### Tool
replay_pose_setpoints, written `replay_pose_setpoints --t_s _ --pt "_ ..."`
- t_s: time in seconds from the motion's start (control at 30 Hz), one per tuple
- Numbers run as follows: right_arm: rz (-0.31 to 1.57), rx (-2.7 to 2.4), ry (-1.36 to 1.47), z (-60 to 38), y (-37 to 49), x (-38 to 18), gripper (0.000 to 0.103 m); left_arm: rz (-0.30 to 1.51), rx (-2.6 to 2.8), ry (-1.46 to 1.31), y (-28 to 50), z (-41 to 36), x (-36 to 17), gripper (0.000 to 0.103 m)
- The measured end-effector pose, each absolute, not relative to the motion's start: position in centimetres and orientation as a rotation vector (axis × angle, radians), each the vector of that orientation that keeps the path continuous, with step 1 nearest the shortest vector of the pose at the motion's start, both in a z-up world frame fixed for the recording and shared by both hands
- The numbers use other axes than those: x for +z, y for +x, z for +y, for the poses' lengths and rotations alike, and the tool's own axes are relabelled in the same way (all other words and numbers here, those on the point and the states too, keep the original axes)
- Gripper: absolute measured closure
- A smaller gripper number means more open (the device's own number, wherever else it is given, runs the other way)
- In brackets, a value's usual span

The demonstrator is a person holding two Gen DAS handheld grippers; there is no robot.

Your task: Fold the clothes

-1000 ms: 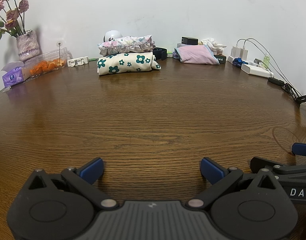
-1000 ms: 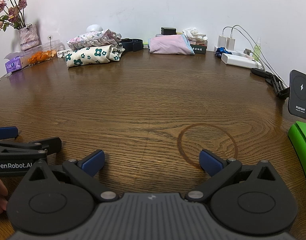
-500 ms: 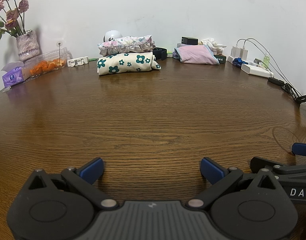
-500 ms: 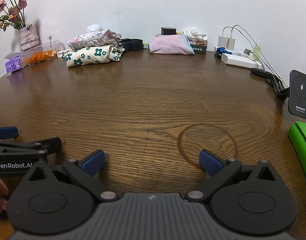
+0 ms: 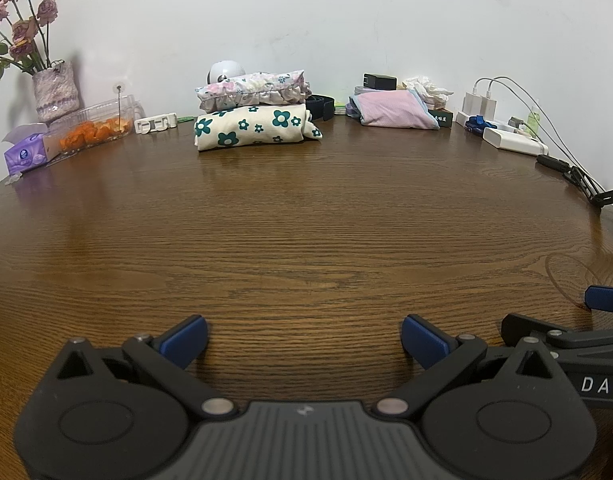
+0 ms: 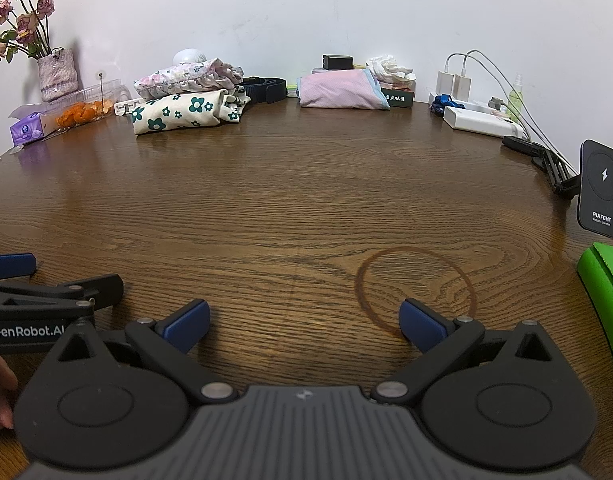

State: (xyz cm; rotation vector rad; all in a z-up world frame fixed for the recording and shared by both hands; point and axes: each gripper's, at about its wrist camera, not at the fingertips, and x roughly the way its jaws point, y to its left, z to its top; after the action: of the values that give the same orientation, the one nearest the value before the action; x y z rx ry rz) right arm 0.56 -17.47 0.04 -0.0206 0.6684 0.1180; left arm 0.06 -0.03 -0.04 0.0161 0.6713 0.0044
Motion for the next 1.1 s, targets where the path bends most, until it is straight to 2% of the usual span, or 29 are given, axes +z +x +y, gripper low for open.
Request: replay_pose_setpoints --t_s 1.1 --pt "0.669 0.117 -0.023 -17.42 0.54 -0.04 0.001 0.672 0.0 0.017 -0.2 0.16 0.15 0.0"
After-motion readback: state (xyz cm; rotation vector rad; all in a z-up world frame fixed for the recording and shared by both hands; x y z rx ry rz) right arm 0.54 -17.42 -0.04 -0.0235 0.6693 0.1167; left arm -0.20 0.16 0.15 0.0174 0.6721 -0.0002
